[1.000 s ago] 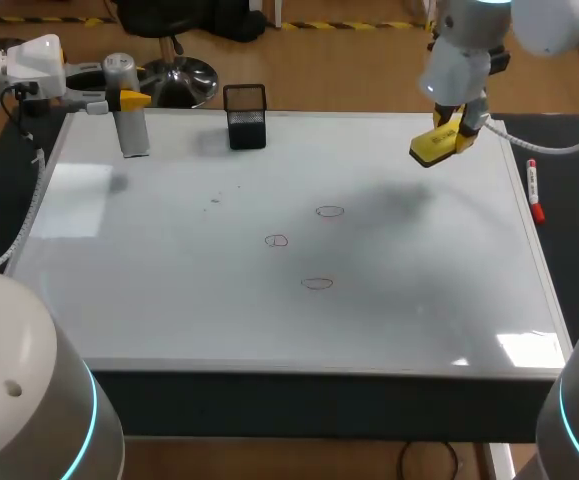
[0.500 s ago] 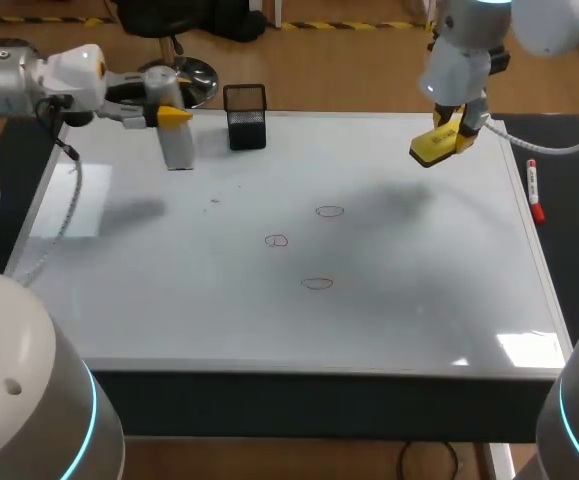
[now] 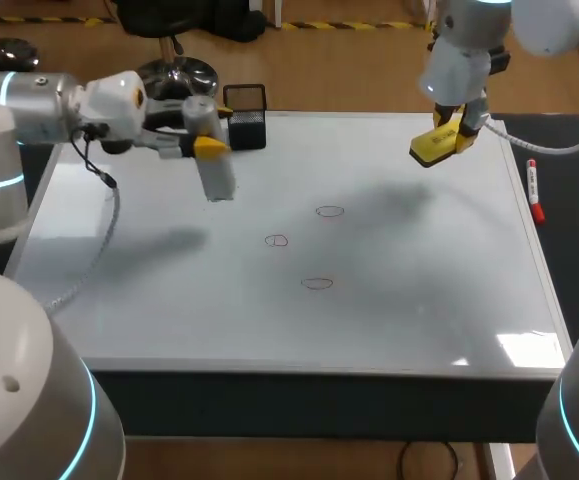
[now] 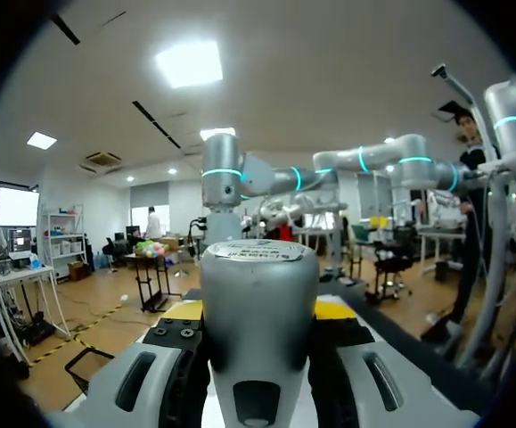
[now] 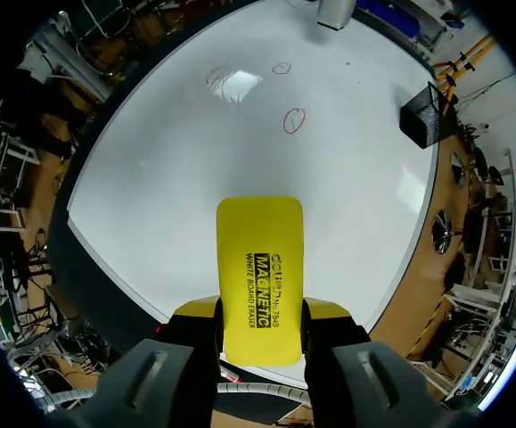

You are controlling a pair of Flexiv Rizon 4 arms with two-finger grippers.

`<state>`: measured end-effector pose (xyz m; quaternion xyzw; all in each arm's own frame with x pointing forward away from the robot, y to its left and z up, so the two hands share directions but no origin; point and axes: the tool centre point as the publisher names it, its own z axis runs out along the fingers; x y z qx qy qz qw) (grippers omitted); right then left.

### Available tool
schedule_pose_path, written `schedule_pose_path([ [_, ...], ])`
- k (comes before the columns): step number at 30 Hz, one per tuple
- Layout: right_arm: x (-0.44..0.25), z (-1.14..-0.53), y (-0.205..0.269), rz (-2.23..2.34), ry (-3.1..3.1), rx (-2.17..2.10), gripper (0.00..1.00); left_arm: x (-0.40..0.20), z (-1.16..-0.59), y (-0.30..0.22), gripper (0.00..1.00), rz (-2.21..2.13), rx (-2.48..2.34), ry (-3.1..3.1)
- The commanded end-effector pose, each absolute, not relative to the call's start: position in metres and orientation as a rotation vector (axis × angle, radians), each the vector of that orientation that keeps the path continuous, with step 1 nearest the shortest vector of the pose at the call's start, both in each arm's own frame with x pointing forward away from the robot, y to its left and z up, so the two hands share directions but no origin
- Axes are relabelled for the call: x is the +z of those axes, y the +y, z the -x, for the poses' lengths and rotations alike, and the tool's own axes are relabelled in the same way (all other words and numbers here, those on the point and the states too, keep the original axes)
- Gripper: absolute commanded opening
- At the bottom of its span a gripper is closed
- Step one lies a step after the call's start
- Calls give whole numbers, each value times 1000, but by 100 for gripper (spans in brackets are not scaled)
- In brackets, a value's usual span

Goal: Pick up the inspection probe, press it on each red-marked spot on the whiteboard one by one, put down the probe, pick up the eraser, and wipe off all the red marks.

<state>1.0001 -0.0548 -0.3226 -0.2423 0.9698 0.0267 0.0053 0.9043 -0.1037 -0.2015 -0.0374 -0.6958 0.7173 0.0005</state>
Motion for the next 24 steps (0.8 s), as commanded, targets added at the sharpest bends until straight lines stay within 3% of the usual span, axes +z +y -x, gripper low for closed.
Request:
schedule_pose_path([
  [1, -321, -1000, -56, 761, 3037, 80, 0, -206, -896, -121, 0, 137, 2219, -2174],
  [24, -321, -1000, -56, 761, 3037, 80, 0, -246, -865, -181, 0, 249, 2084, -2081],
])
